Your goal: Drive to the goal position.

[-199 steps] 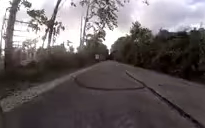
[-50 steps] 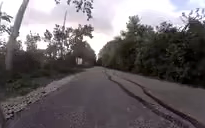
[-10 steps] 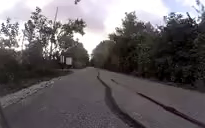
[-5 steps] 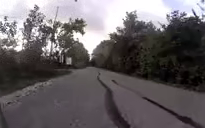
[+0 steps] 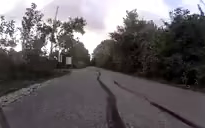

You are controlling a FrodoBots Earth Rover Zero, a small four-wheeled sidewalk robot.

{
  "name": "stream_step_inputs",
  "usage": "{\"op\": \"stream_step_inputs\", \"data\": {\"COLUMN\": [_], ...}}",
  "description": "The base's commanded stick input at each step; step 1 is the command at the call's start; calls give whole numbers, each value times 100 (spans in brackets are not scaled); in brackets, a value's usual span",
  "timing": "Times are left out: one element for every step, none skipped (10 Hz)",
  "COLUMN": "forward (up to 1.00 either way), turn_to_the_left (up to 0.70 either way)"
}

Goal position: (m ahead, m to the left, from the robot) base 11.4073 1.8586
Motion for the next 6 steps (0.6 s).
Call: {"op": "stream_step_inputs", "data": {"forward": [70, 70, 70, 70, 70, 70], "turn_to_the_left": [0, 0, 0, 0, 0, 0]}}
